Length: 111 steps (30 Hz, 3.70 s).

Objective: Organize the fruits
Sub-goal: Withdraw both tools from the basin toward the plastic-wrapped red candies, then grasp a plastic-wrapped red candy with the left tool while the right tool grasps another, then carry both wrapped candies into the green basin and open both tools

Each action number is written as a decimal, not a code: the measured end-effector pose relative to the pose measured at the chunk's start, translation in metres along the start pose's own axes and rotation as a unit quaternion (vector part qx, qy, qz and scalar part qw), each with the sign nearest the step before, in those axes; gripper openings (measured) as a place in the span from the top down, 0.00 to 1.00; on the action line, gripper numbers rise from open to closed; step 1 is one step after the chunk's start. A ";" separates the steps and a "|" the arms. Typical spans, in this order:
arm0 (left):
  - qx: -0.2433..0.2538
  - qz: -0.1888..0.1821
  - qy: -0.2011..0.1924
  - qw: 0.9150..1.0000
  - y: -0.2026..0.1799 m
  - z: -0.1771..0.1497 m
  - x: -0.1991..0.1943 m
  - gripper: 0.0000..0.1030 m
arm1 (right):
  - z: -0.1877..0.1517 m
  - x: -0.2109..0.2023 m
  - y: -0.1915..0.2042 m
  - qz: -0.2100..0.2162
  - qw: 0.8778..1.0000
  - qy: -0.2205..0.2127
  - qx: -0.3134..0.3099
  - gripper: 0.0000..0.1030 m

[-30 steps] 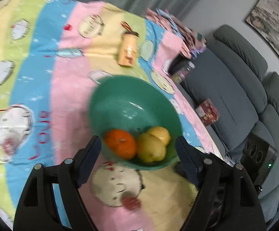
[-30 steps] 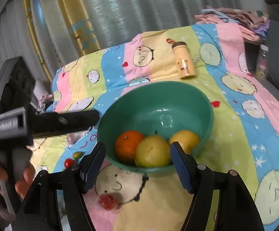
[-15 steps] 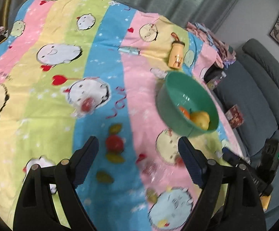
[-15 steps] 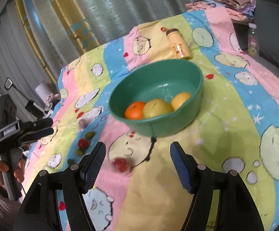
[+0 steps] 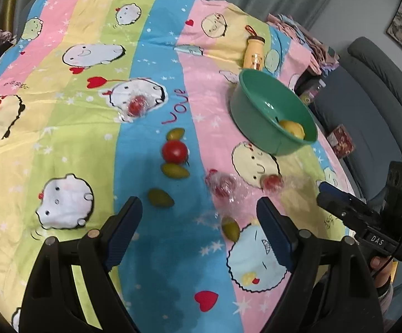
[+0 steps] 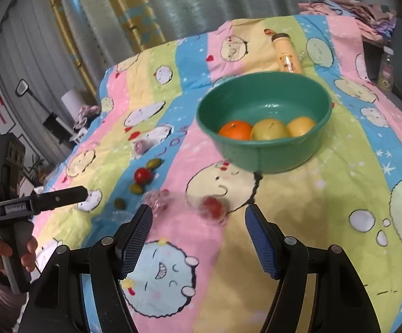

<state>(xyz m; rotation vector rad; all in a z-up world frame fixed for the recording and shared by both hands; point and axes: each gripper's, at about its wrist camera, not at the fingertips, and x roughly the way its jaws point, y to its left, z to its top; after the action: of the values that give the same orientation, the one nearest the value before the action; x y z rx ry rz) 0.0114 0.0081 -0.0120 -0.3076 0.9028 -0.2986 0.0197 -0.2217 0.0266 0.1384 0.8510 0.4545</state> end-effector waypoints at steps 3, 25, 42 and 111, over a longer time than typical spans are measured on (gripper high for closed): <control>0.004 -0.003 0.005 1.000 -0.002 -0.003 0.006 0.18 | -0.005 0.007 0.000 0.011 1.000 0.011 0.009 0.32; 0.133 0.028 0.042 0.990 -0.056 0.006 0.089 0.41 | -0.001 0.061 -0.005 -0.017 0.999 0.046 -0.023 0.42; 0.111 0.036 0.055 0.992 -0.041 0.012 0.104 0.69 | 0.004 0.080 -0.015 -0.016 0.998 0.053 0.004 0.66; 0.130 0.020 -0.043 0.990 -0.093 0.131 0.107 0.30 | 0.098 0.028 -0.082 -0.083 0.992 -0.081 0.046 0.42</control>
<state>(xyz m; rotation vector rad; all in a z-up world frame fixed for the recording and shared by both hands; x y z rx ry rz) 0.1679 -0.1003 0.0231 -0.0603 0.7745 -0.3591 0.1365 -0.2767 0.0477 0.1861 0.7179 0.2452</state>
